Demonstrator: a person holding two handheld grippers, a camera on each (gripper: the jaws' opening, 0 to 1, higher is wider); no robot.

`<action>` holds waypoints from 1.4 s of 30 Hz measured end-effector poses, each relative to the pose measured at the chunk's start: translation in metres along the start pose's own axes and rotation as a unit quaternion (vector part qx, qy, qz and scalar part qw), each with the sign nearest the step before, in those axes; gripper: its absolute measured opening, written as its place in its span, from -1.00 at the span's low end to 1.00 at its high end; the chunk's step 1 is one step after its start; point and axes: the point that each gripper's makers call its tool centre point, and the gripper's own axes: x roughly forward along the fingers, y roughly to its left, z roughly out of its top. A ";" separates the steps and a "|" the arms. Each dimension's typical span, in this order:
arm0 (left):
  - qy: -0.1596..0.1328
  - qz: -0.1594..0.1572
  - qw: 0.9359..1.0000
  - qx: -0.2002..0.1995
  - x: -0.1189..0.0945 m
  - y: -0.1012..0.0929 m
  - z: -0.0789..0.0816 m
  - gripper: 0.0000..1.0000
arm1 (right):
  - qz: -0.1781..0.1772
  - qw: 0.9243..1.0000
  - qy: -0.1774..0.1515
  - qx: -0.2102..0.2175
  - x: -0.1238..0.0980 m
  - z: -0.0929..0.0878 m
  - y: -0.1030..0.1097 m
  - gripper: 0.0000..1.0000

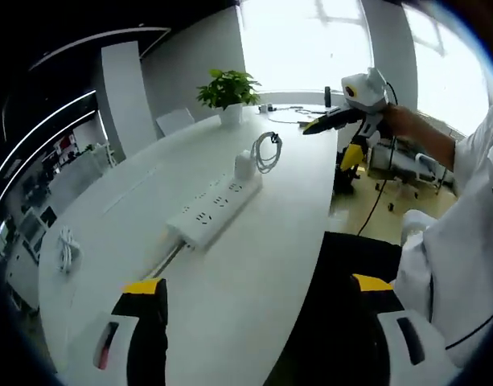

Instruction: Straighten the power strip on the desk, plug the charger into it

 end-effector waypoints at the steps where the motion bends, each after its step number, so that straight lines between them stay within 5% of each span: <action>1: 0.000 0.000 1.000 0.000 -0.001 -0.001 -0.001 0.87 | -0.001 1.000 0.000 0.001 -0.001 -0.001 0.000 0.83; 24: 0.016 0.078 0.996 -0.033 -0.070 -0.046 -0.060 0.86 | -0.037 0.997 -0.037 0.057 -0.066 -0.042 0.023 0.80; 34: 0.017 0.084 0.996 -0.018 -0.087 -0.061 -0.070 0.79 | -0.053 0.995 -0.062 0.064 -0.091 -0.040 0.031 0.79; 42: 0.016 0.086 0.996 -0.012 -0.091 -0.065 -0.062 0.78 | -0.061 0.994 -0.070 0.059 -0.103 -0.038 0.032 0.79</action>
